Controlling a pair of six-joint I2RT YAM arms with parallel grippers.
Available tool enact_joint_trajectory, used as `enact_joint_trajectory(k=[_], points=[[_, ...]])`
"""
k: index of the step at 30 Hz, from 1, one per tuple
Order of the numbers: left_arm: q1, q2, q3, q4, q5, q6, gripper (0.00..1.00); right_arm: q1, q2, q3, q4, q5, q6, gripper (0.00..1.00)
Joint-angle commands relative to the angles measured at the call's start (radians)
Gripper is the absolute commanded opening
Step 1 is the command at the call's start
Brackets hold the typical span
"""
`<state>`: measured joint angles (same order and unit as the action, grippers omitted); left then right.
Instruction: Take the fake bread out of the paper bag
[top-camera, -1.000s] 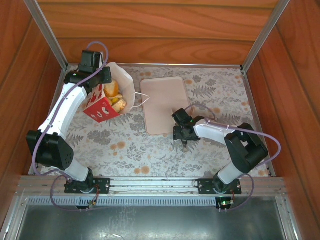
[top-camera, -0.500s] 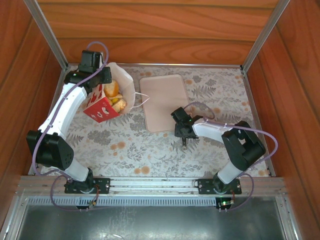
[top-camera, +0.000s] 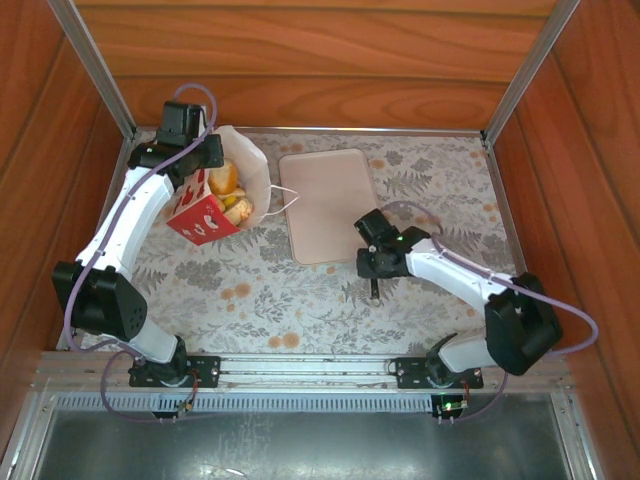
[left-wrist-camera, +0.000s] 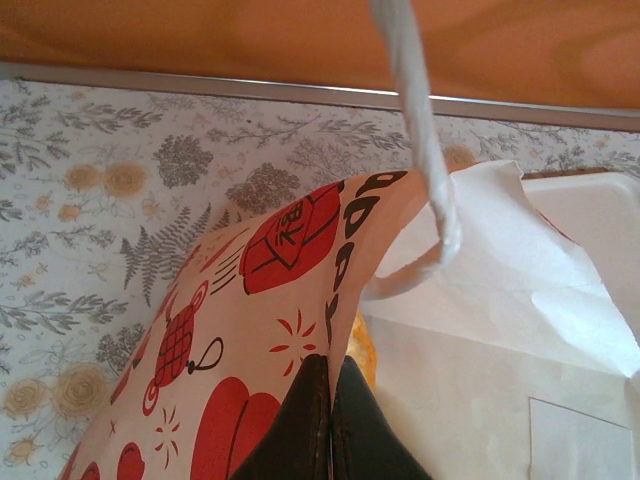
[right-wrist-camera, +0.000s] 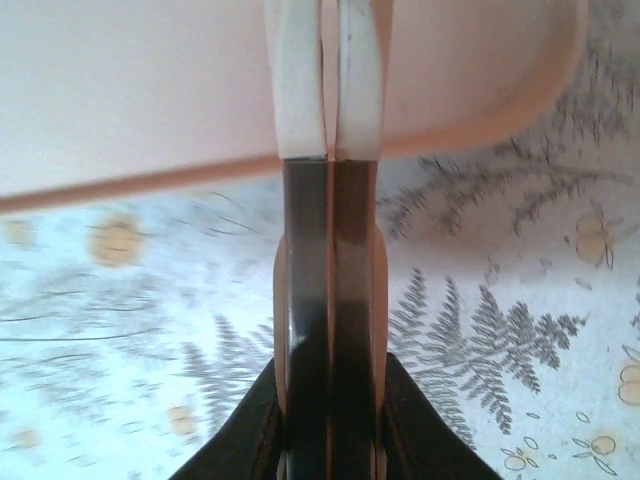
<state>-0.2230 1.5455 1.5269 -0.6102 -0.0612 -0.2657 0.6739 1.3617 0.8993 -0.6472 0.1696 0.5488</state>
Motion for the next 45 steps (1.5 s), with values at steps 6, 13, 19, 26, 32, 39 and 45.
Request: enact_joint_trajectory(k=[6, 13, 19, 26, 32, 39, 45], points=[[-0.003, -0.050, -0.038, 0.059, 0.044, -0.018, 0.00, -0.029, -0.080, 0.167, -0.007, -0.167, -0.109, 0.09], [-0.004, -0.077, -0.116, 0.168, 0.111, -0.013, 0.00, -0.035, -0.112, 0.306, -0.074, -0.333, -0.143, 0.22], [-0.007, -0.079, -0.148, 0.219, 0.136, -0.019, 0.00, -0.034, -0.069, 0.458, -0.169, -0.508, -0.158, 0.32], [-0.012, -0.057, -0.149, 0.239, 0.143, -0.024, 0.00, -0.022, -0.009, 0.576, -0.203, -0.608, -0.150, 0.39], [-0.013, -0.041, -0.145, 0.251, 0.141, -0.020, 0.00, -0.004, 0.020, 0.628, -0.226, -0.634, -0.142, 0.53], [-0.015, -0.022, -0.137, 0.267, 0.125, -0.020, 0.00, 0.012, 0.049, 0.690, -0.308, -0.590, -0.134, 0.57], [-0.015, -0.013, -0.132, 0.277, 0.119, -0.008, 0.00, 0.025, 0.070, 0.749, -0.398, -0.542, -0.139, 0.54]])
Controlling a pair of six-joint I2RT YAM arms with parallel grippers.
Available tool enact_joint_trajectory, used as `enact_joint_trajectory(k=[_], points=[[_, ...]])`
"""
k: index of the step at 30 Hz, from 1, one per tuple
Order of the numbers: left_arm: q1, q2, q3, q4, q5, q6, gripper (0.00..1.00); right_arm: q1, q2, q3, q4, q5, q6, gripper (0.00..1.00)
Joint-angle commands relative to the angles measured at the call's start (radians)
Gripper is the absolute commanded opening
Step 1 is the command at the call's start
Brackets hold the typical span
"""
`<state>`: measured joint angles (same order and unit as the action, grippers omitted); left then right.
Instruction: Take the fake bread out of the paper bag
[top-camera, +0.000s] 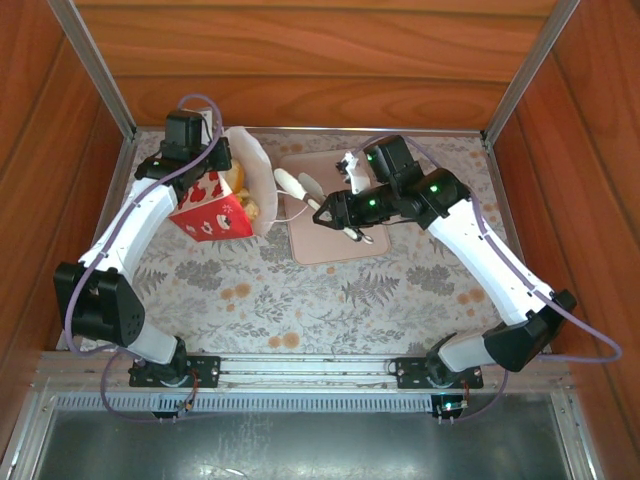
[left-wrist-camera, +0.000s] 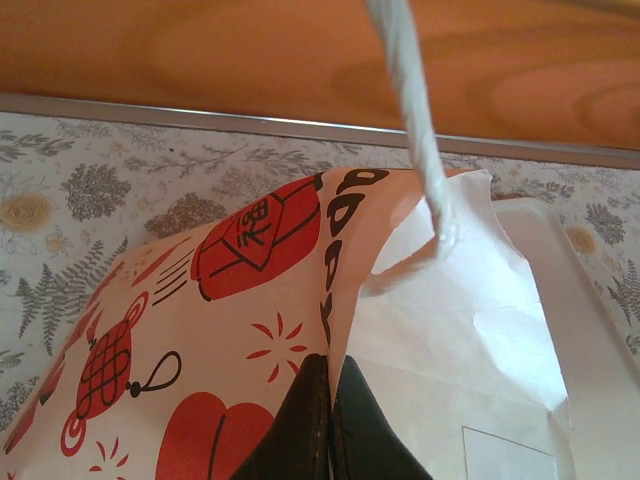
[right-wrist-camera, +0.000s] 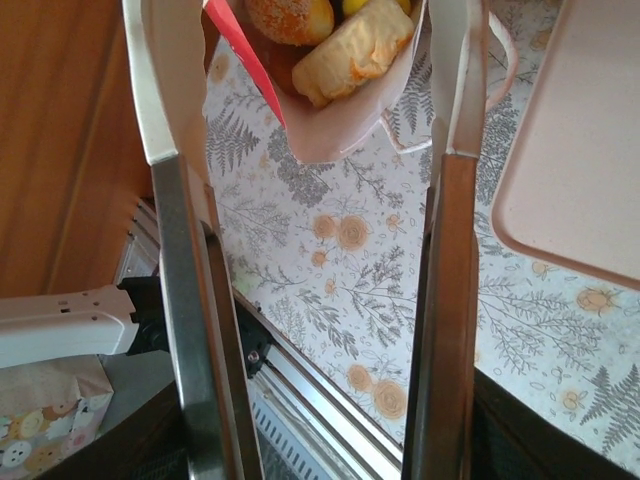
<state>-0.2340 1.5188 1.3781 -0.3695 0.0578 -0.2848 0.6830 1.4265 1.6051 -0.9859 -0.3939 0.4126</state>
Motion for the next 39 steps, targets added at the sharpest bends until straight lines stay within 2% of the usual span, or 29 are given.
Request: enact_joint_trajectory(k=[1, 9, 21, 25, 32, 39], points=[[-0.004, 0.013, 0.012, 0.039, 0.005, 0.015, 0.00, 0.023, 0.012, 0.055, -0.075, 0.031, -0.007, 0.52], [-0.007, -0.005, -0.029, 0.071, 0.068, 0.075, 0.00, 0.100, 0.092, 0.171, -0.147, 0.083, -0.017, 0.51], [-0.069, -0.078, -0.072, 0.075, 0.095, 0.256, 0.00, 0.107, 0.228, 0.147, -0.025, -0.017, 0.037, 0.47], [-0.102, -0.104, -0.083, 0.073, 0.053, 0.315, 0.00, 0.107, 0.294, 0.124, 0.007, -0.040, 0.051, 0.46], [-0.171, -0.139, -0.093, 0.061, -0.048, 0.416, 0.00, 0.107, 0.320, 0.048, 0.090, -0.093, 0.102, 0.46], [-0.225, -0.139, -0.091, 0.063, -0.170, 0.469, 0.00, 0.107, 0.322, 0.026, 0.113, -0.060, 0.137, 0.46]])
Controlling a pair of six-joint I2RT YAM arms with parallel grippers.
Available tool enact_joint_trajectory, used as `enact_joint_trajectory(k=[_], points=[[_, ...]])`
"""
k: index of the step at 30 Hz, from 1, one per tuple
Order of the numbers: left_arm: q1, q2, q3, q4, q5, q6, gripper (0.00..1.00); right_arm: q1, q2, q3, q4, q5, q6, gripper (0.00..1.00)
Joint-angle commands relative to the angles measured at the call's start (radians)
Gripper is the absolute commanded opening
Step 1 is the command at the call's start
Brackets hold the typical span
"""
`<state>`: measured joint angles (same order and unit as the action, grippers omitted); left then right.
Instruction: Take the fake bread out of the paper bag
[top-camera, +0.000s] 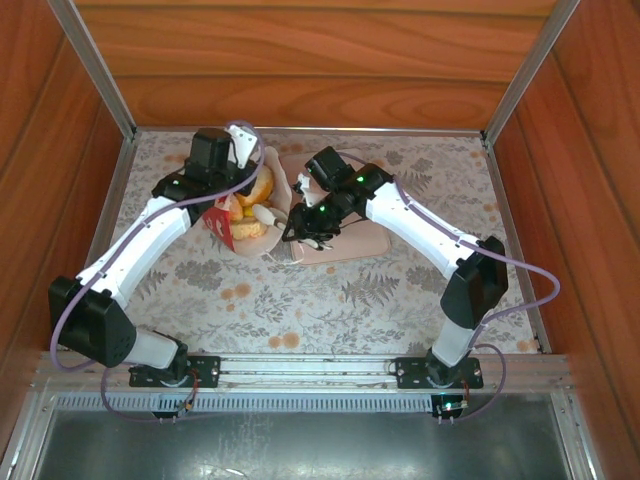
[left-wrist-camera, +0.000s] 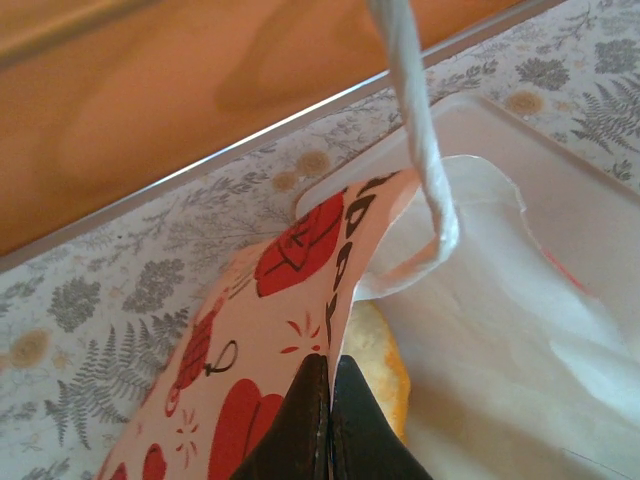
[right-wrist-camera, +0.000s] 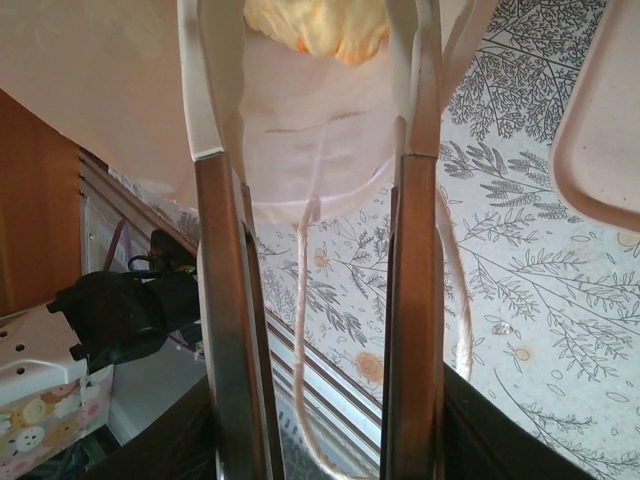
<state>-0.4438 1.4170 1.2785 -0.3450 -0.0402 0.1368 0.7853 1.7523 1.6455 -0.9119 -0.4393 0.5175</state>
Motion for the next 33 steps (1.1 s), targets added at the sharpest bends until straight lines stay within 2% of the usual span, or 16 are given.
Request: enact_joint_trajectory(k=[1, 9, 33], points=[[-0.023, -0.035, 0.007, 0.038, -0.081, 0.055, 0.00, 0.005, -0.007, -0.023, 0.055, -0.012, 0.045, 0.46], [-0.086, -0.014, 0.016, 0.038, -0.180, 0.101, 0.00, -0.004, -0.010, -0.029, 0.104, 0.061, 0.117, 0.57], [-0.114, -0.012, 0.015, 0.050, -0.172, 0.075, 0.00, -0.014, 0.151, 0.172, 0.075, 0.145, 0.135, 0.69]])
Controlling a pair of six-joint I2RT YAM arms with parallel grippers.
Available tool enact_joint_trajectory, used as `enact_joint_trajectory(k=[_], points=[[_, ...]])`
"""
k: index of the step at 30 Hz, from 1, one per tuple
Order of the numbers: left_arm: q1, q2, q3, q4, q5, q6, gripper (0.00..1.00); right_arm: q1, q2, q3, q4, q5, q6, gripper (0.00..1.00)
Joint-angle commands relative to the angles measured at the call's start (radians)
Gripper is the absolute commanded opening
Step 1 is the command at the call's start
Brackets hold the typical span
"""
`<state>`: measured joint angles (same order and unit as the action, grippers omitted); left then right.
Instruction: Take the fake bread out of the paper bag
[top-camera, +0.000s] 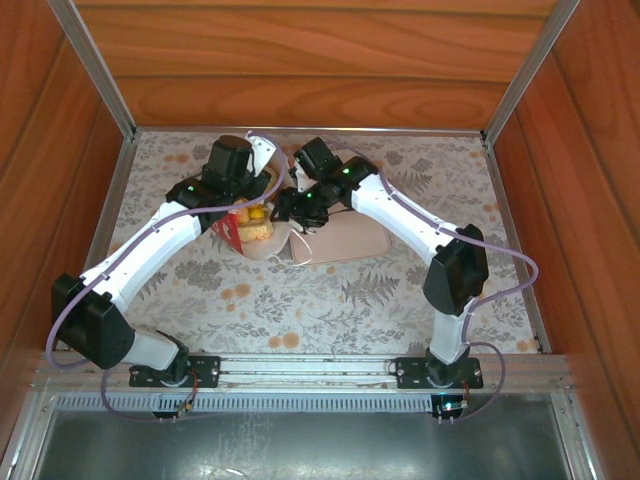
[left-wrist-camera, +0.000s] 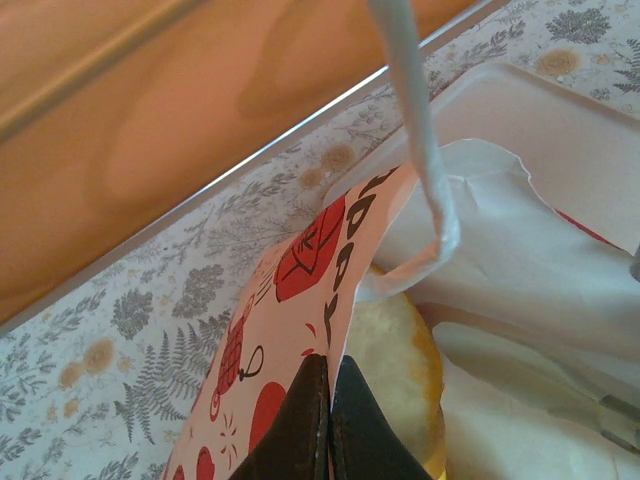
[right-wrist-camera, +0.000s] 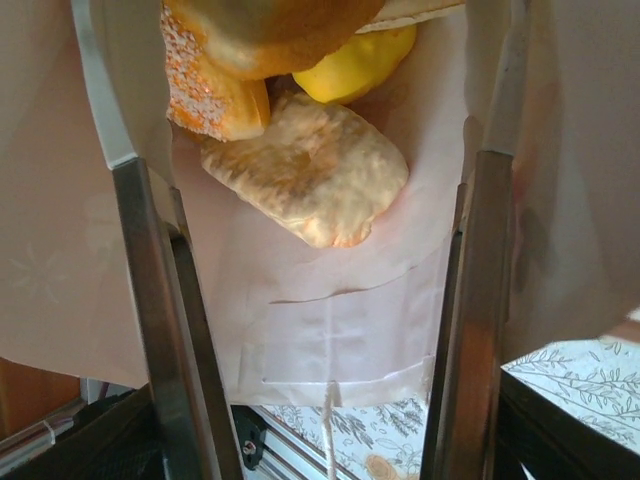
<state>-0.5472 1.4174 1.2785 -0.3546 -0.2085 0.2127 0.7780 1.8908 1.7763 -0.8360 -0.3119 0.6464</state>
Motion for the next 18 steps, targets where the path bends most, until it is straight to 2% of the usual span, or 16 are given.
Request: enact_joint_trajectory(k=[1, 7, 14, 18], points=[[-0.010, -0.011, 0.015, 0.062, -0.004, 0.000, 0.00, -0.006, 0.021, 0.051, -0.005, 0.019, 0.004, 0.69], [-0.010, -0.003, 0.015, 0.066, -0.026, -0.002, 0.00, -0.006, 0.059, 0.085, -0.015, 0.013, -0.011, 0.67], [-0.010, 0.017, 0.020, 0.071, -0.097, -0.020, 0.00, -0.006, 0.050, 0.092, -0.027, 0.012, -0.044, 0.49], [-0.009, 0.043, 0.029, 0.072, -0.164, -0.036, 0.00, -0.006, 0.016, 0.088, -0.036, 0.013, -0.066, 0.46]])
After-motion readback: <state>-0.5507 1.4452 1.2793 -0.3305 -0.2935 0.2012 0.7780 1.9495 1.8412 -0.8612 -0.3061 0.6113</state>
